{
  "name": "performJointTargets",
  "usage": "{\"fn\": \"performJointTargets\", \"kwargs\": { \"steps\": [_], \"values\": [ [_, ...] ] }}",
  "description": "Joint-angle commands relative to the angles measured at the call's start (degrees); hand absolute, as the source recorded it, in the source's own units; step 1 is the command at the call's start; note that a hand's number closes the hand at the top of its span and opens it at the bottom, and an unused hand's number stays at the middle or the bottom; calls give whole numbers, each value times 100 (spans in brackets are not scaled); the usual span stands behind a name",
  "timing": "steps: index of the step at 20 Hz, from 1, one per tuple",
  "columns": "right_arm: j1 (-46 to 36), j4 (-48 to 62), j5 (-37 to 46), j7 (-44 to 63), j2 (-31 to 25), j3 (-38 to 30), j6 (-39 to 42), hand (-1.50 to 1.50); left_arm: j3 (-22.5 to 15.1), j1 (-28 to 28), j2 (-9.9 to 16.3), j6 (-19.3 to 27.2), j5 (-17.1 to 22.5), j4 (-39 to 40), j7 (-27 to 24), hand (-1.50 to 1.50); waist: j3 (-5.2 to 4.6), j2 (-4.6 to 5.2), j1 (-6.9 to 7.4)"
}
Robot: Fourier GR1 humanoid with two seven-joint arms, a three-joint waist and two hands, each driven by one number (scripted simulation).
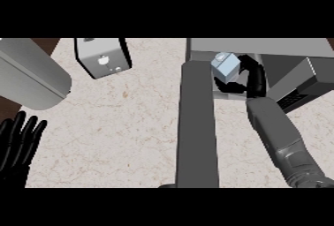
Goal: Pick up the milk, place it into the microwave and close the microwave
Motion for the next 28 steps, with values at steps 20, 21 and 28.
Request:
{"fn": "performJointTargets", "kwargs": {
  "steps": [20,21,28],
  "values": [
    [-1035,1391,870,159,-112,380,-682,-150,-68,-165,113,-32,-346,36,64,-150,6,90,202],
    [-1094,1382,898,227,86,402,-858,-150,-198,4,3,-7,-632,192,-196,-150,0,49,142],
    [-1094,1299,687,158,-206,132,-947,-150,-441,108,-83,28,-800,-97,-103,-150,6,55,136]
  ]
}}
